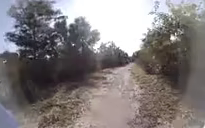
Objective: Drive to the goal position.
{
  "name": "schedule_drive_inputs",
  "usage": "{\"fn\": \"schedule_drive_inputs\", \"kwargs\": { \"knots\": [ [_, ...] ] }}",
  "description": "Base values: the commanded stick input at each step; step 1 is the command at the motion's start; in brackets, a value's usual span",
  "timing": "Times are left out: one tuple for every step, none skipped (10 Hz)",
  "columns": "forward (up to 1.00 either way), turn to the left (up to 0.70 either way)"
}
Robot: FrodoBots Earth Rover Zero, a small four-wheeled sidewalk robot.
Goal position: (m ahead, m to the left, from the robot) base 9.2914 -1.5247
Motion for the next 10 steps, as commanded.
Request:
{"fn": "schedule_drive_inputs", "kwargs": {
  "knots": [
    [0.7, 0.0],
    [0.7, 0.0],
    [0.7, 0.0],
    [0.7, 0.0],
    [0.7, 0.0],
    [0.7, 0.0],
    [0.7, 0.0],
    [0.7, 0.0],
    [0.7, 0.0],
    [0.7, 0.0]
  ]
}}
